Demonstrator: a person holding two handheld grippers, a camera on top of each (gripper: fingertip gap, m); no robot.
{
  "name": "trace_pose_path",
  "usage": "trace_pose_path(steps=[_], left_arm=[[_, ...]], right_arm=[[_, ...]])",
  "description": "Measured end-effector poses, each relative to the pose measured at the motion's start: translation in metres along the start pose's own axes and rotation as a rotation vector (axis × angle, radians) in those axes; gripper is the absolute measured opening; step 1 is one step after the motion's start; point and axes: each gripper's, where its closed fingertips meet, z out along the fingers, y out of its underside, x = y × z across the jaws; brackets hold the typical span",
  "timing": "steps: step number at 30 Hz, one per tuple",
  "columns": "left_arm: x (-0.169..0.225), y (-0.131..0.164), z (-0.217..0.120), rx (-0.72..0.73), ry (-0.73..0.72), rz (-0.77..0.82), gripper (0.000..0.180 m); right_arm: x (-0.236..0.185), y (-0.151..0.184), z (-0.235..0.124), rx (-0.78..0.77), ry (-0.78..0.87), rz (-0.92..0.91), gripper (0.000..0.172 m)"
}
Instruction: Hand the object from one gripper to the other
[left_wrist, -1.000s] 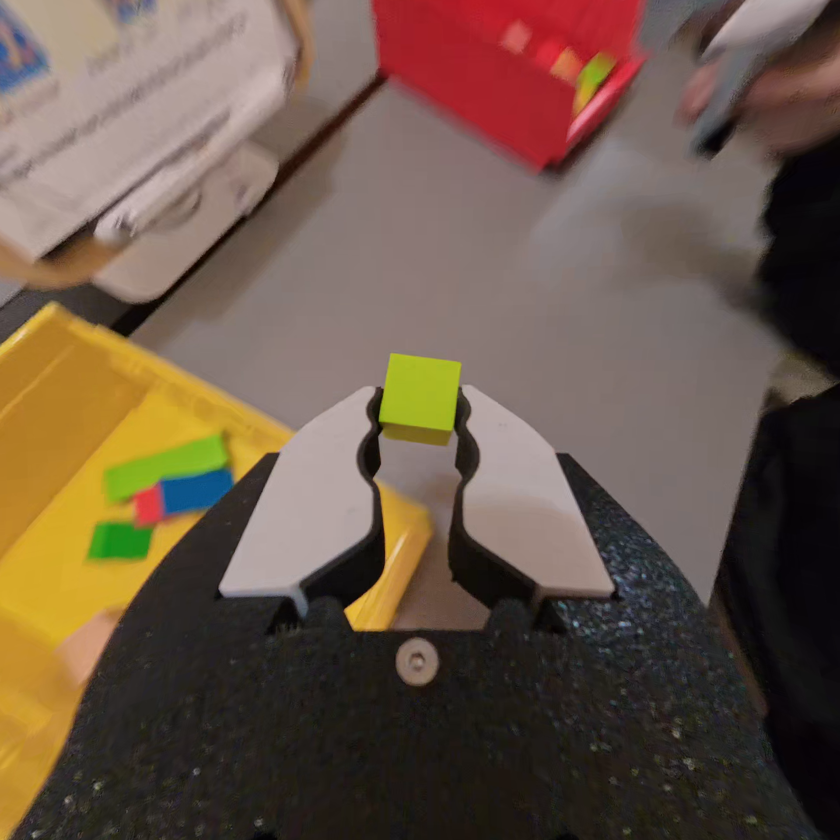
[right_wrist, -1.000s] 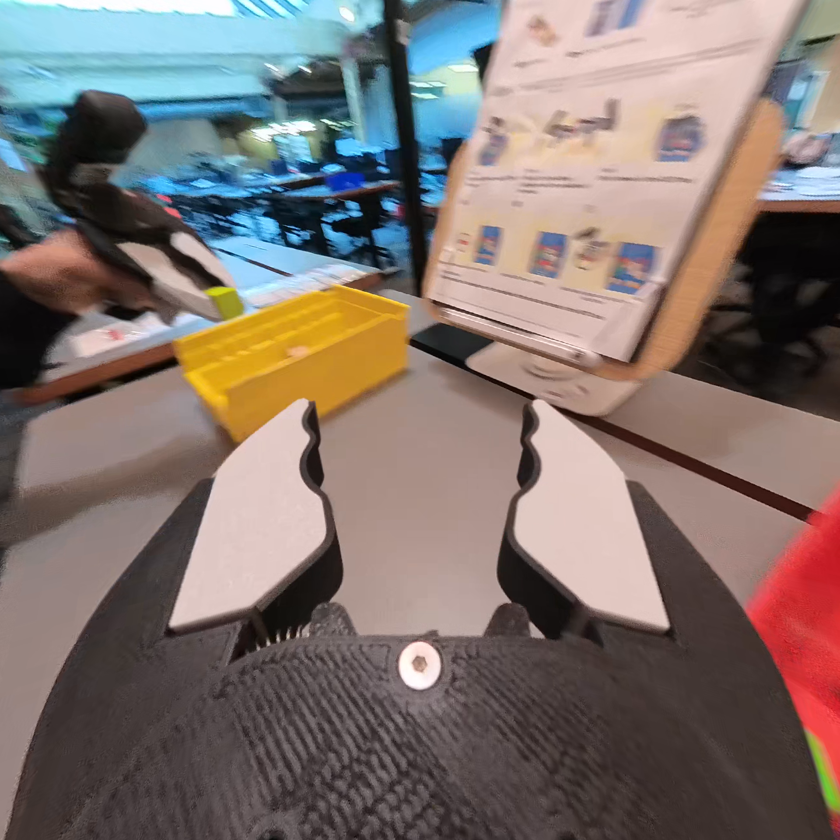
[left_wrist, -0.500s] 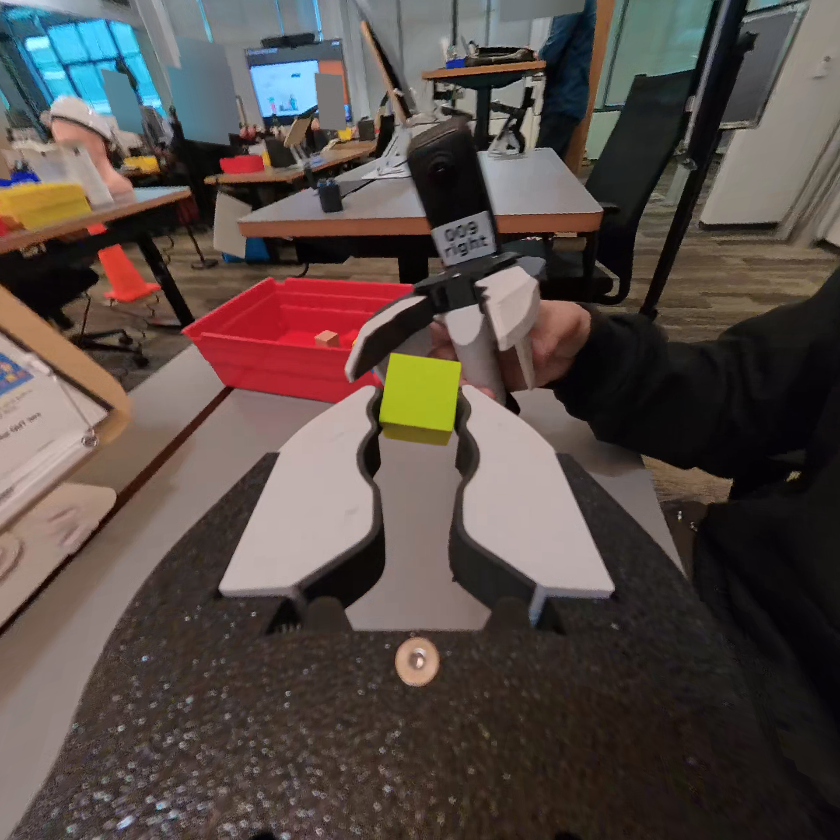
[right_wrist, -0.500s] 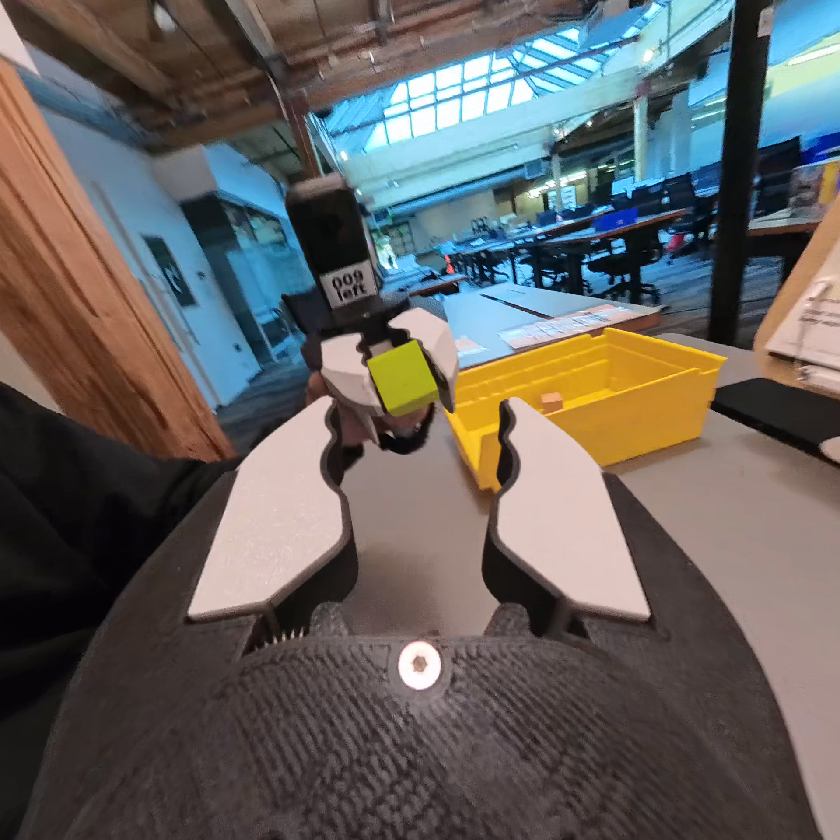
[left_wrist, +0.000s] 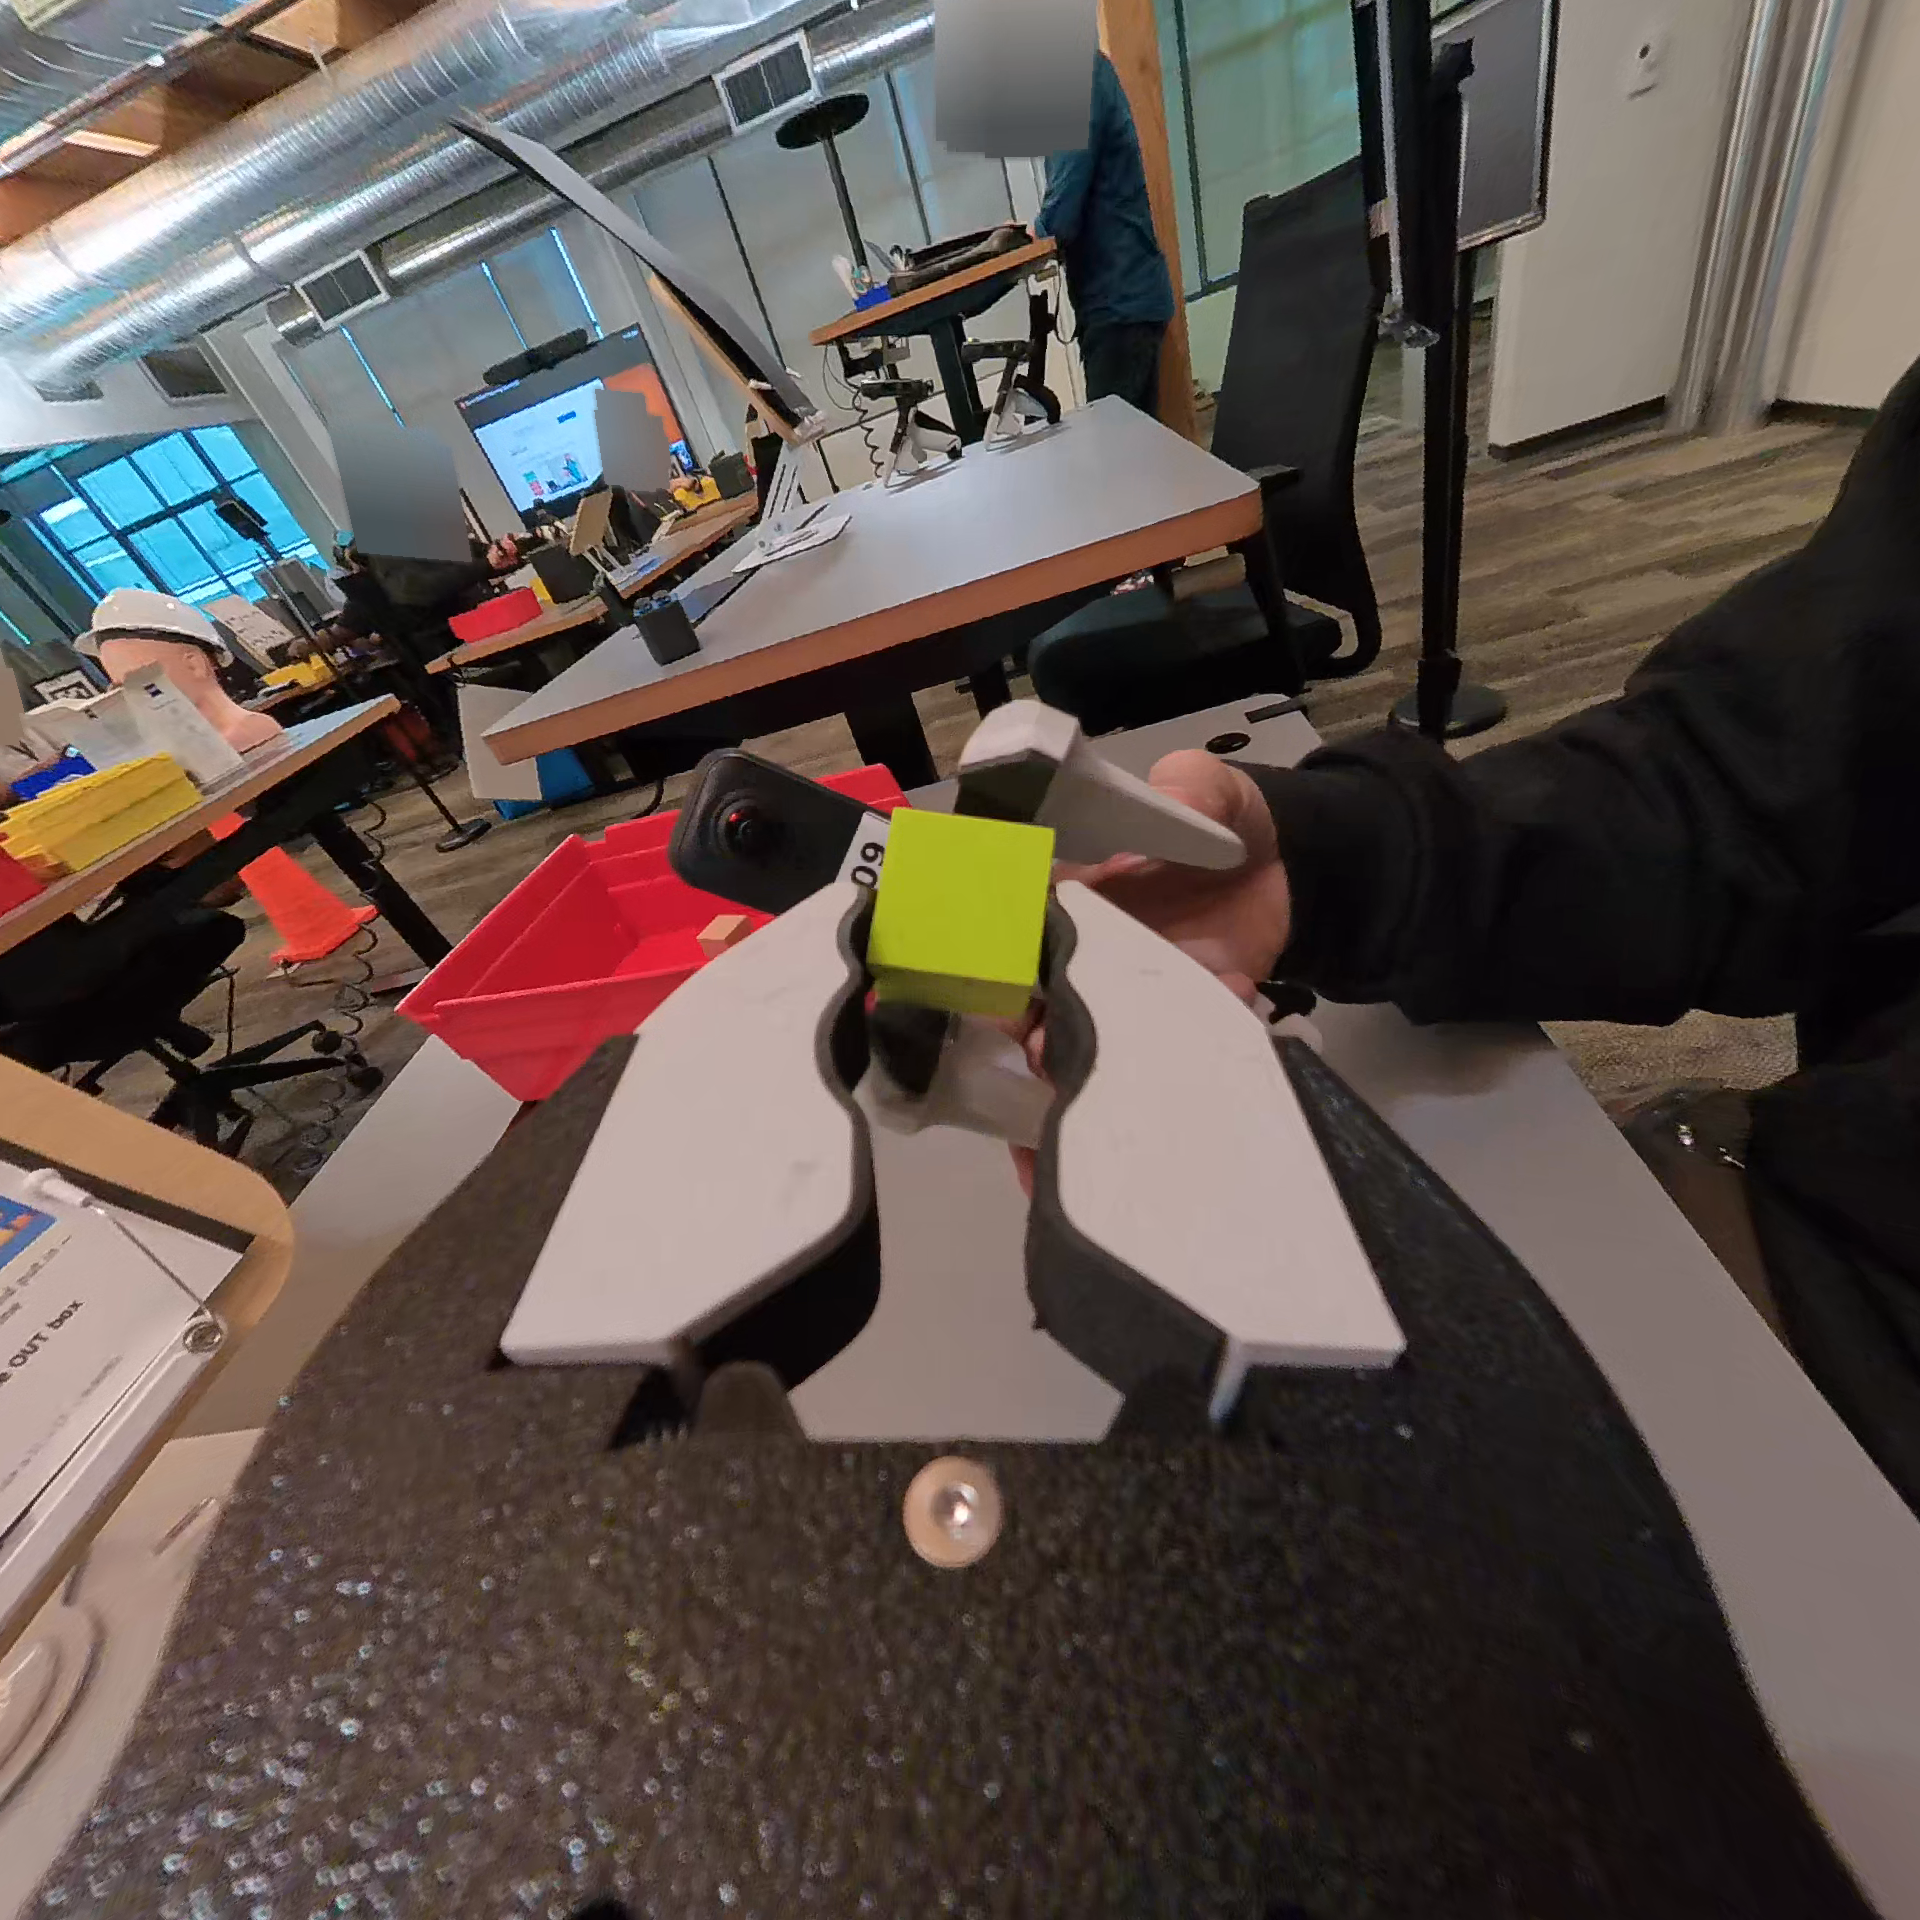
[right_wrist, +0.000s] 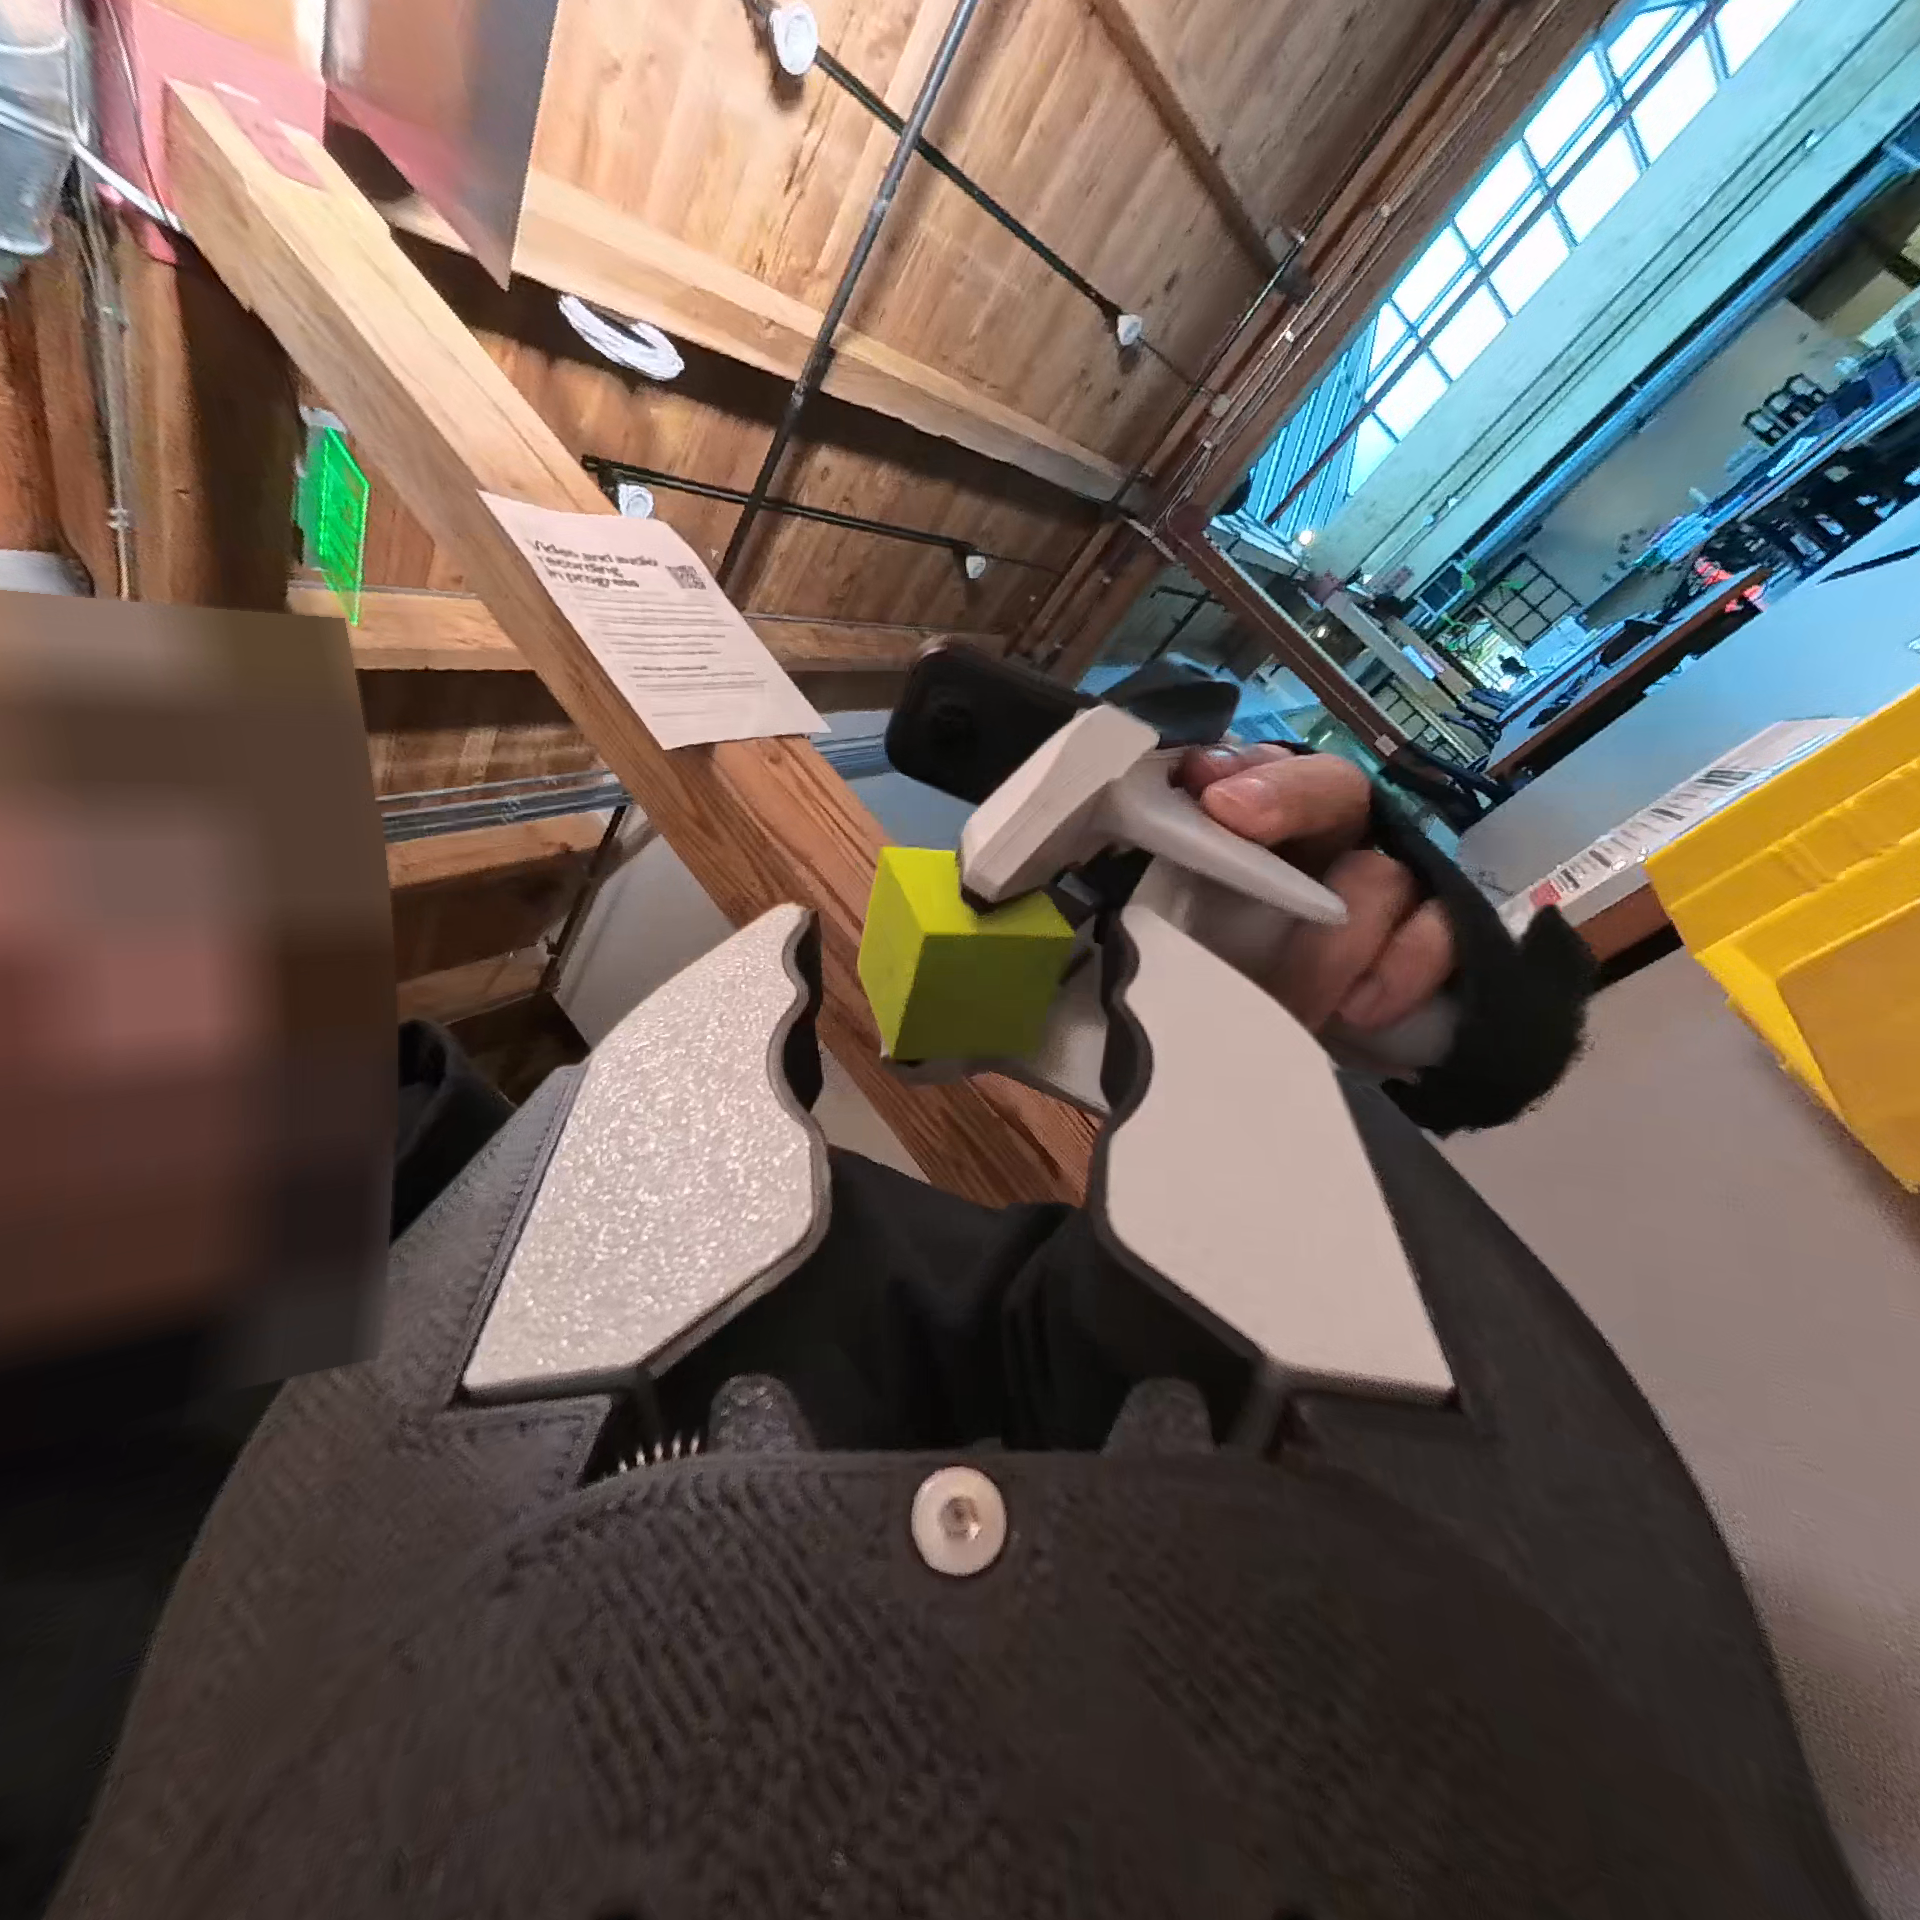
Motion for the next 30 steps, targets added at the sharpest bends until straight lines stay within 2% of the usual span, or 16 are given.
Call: trace_pose_path(steps=[4, 6, 11, 12, 14, 16, 19, 20, 24, 27, 30], left_arm=[[-0.001, 0.000, 0.000, 0.033, -0.004, -0.008, 0.029], [0.000, 0.000, 0.001, 0.047, -0.002, -0.006, 0.029], [-0.004, 0.006, -0.003, 0.052, -0.021, -0.042, 0.031], [-0.006, 0.009, -0.004, 0.042, -0.036, -0.061, 0.036], [-0.018, 0.017, -0.007, 0.004, -0.116, -0.096, 0.059], [-0.028, 0.030, -0.011, -0.062, -0.189, -0.115, 0.064], [-0.032, 0.050, -0.018, -0.154, -0.250, -0.135, 0.067], [-0.034, 0.057, -0.021, -0.186, -0.273, -0.145, 0.069], [-0.043, 0.080, -0.043, -0.291, -0.403, -0.202, 0.073], [-0.040, 0.090, -0.060, -0.320, -0.469, -0.241, 0.075], [-0.034, 0.093, -0.069, -0.304, -0.492, -0.260, 0.074]], right_arm=[[-0.002, 0.000, -0.001, -0.005, -0.009, -0.001, 0.047], [0.001, 0.001, -0.001, -0.006, 0.000, -0.010, 0.036], [0.007, -0.001, -0.001, 0.000, 0.039, -0.013, 0.033], [0.009, -0.001, -0.001, -0.008, 0.063, -0.040, 0.033], [0.014, -0.006, -0.007, -0.001, 0.125, -0.080, 0.032], [0.019, -0.020, -0.021, 0.026, 0.214, -0.123, 0.032], [0.025, -0.051, -0.063, 0.067, 0.477, -0.285, 0.032], [0.028, -0.063, -0.085, 0.074, 0.618, -0.350, 0.032], [0.010, -0.115, -0.203, 0.095, 1.232, -0.633, 0.032], [-0.024, -0.138, -0.284, 0.116, 1.579, -0.722, 0.032], [-0.027, -0.159, -0.340, 0.050, 1.791, -0.712, 0.032]])
